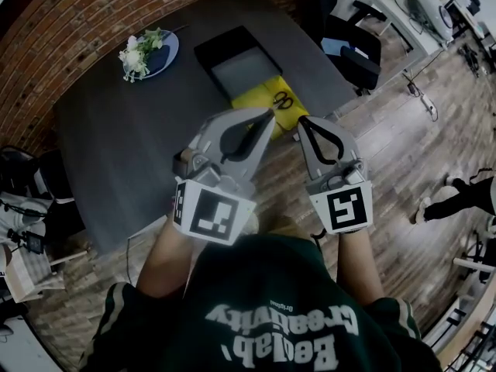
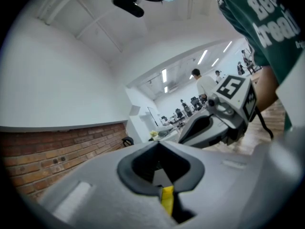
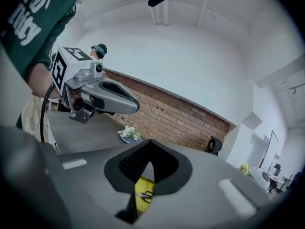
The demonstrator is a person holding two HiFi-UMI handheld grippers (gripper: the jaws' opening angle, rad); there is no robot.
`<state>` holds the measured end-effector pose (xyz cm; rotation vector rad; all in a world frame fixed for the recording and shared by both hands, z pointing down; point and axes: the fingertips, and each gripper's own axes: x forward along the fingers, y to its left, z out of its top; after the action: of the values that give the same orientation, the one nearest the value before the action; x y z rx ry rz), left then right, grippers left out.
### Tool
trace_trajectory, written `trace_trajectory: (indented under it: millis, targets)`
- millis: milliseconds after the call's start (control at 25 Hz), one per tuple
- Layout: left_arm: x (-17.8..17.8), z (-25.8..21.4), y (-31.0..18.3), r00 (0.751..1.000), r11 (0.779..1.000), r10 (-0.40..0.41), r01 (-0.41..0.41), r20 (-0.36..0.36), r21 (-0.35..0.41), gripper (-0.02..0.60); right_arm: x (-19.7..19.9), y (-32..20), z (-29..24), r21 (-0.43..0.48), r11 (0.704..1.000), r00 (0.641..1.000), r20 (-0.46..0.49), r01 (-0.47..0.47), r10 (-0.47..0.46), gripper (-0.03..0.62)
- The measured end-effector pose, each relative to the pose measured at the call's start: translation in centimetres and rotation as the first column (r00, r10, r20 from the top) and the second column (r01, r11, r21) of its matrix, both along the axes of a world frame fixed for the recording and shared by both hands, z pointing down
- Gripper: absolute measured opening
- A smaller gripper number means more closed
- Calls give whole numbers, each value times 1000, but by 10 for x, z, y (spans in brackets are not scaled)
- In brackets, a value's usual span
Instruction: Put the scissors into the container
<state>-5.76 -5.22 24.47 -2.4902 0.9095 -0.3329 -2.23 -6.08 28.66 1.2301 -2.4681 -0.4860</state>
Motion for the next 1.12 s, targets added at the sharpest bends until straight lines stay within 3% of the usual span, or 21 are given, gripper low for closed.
trace_trajectory:
  millis: [1120]
  targets:
    - [5,-5,26,1000,1000,-17,17,2,22,2,8,32,-9,53,999,1000,-18,-7,8,6]
